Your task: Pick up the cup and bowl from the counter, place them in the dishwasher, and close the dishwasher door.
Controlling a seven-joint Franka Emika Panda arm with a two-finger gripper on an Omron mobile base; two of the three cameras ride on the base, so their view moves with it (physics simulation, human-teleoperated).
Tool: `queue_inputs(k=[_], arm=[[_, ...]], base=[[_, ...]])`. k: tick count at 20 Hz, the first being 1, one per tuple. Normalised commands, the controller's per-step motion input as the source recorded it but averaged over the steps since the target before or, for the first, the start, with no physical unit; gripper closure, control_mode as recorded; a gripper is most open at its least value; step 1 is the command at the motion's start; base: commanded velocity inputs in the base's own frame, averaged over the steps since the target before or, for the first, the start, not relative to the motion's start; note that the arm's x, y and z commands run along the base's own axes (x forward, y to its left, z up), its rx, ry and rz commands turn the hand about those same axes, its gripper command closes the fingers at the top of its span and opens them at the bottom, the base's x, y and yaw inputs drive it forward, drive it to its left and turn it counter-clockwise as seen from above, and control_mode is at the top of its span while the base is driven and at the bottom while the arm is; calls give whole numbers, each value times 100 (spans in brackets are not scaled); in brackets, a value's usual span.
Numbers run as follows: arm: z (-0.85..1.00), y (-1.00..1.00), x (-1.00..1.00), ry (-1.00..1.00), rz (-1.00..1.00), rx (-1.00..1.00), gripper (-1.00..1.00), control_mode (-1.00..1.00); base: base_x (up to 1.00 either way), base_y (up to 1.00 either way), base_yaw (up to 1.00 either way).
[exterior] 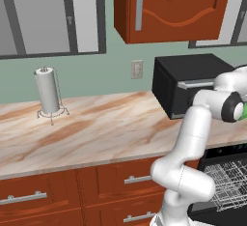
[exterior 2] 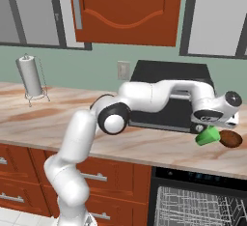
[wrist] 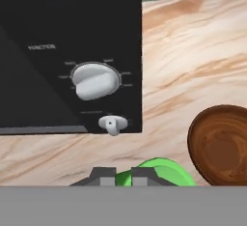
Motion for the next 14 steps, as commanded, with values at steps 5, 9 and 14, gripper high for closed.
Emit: queue_inputs(k=[5,9,14], arm=[[3,9,-58,-9,11,0,100,-100],[9,9,-56,-2,1,6,100,-100],[9,4,-40,-3,-17,13,100,-100]], base=[[0,0,0],[0,0,0],[0,0,0]])
